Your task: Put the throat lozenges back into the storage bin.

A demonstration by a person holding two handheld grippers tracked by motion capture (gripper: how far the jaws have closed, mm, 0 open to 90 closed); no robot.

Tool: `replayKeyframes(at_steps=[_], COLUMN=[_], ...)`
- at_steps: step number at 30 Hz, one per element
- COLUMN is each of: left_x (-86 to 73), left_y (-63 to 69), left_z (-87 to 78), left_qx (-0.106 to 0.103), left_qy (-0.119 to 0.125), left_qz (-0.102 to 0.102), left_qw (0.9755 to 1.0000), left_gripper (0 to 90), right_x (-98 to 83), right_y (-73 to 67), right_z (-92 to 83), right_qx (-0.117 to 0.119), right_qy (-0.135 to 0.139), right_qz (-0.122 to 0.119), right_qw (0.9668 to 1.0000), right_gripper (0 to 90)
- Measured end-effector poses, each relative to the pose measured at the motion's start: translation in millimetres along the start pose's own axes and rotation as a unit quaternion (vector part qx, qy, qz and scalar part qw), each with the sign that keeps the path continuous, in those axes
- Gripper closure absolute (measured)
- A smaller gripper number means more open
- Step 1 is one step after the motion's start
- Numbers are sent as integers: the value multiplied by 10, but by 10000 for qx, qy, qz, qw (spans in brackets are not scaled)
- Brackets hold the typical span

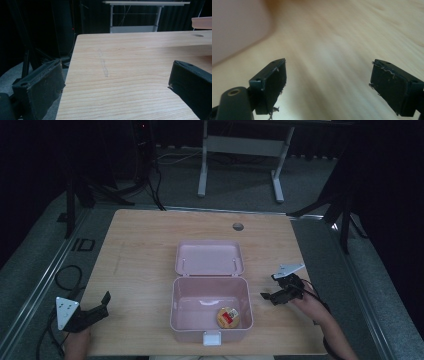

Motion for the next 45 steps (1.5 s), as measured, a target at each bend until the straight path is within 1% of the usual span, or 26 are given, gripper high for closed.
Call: replayKeyframes(at_steps=[4,9,12,15,16,17,18,19,20,21,22,23,24,25,27,29,33,34,36,37,39,40,41,43,44,45], left_x=[0,0,0,-1,-1,-1,-1,-1,-2,-2,-2,-2,-2,-2,-1,-2,-1,-1,-2,-1,-1,0,0,0,0,0], left_y=[1,0,-1,-5,-6,-6,-6,-6,-7,-8,-9,-9,-12,-12,-14,-15,-15,-16,-17,-17,-17,-18,-19,-19,-20,-20], left_z=[0,1,1,0,0,0,1,2,3,4,4,4,5,5,2,2,2,1,1,1,0,-1,-2,-2,-3,-4], left_qx=[-3,3,8,8,9,9,13,10,8,5,5,5,10,8,17,18,27,30,32,30,28,27,23,19,20,19], left_qy=[-4,-2,-5,-10,-12,-12,-16,-19,-27,-31,-31,-31,-25,-22,-12,-12,-10,-10,-8,-3,2,8,8,16,18,19], left_qz=[-1,1,-4,-13,-16,-16,-18,-17,-20,-29,-34,-34,-46,-54,-59,-62,-61,-61,-72,-83,-85,-91,-91,-99,-96,-100], left_qw=[10000,10000,10000,10000,10000,10000,10000,10000,10000,10000,10000,10000,10000,10000,10000,10000,10000,10000,10000,10000,10000,10000,10000,9999,10000,9999], left_gripper=[3,3,3,3,3,3,3,3,3,3,3,3,3,3,3,3,3,3,3,3,3,3,3,3,3,3], right_x=[-93,-193,-271,-328,-339,-339,-342,-346,-346,-350,-359,-359,-366,-373,-394,-437,-538,-558,-582,-588,-588,-589,-590,-593,-592,-595], right_y=[156,325,412,496,518,518,531,553,553,554,559,559,560,593,634,698,798,814,828,834,839,844,844,848,849,854], right_z=[87,138,134,92,74,74,59,31,27,16,3,3,-8,-51,-82,-123,-184,-196,-200,-205,-208,-212,-210,-217,-217,-219], right_qx=[-300,-931,-1481,-1835,-1897,-1897,-1902,-2010,-2011,-2086,-2194,-2194,-2219,-2422,-2470,-2756,-3084,-3171,-3200,-3277,-3348,-3415,-3406,-3478,-3468,-3500], right_qy=[321,543,551,720,795,795,883,1020,1052,1111,1164,1164,1197,1344,1399,1397,1248,1202,1146,1122,1114,1112,1102,1097,1105,1093], right_qz=[424,748,937,1257,1329,1329,1392,1451,1458,1447,1468,1468,1506,1590,1737,1851,2122,2138,2189,2193,2168,2149,2157,2144,2144,2135], right_qw=[9981,9914,9830,9723,9696,9696,9678,9634,9629,9608,9575,9575,9559,9476,9430,9329,9188,9161,9146,9121,9102,9082,9085,9061,9064,9055], right_gripper=[130,124,123,124,124,124,123,123,123,123,123,123,123,123,122,123,123,123,123,123,123,123,123,123,123,123])
Point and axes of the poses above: each handheld gripper's, and its own axes: z roughly forward along the jaws, x roughly out of its top, y roughly to its right, the point moved 7 cm from there along z, roughly forward along the jaws, and after that the axes turned 2 degrees about z, right-handed, at the moved point
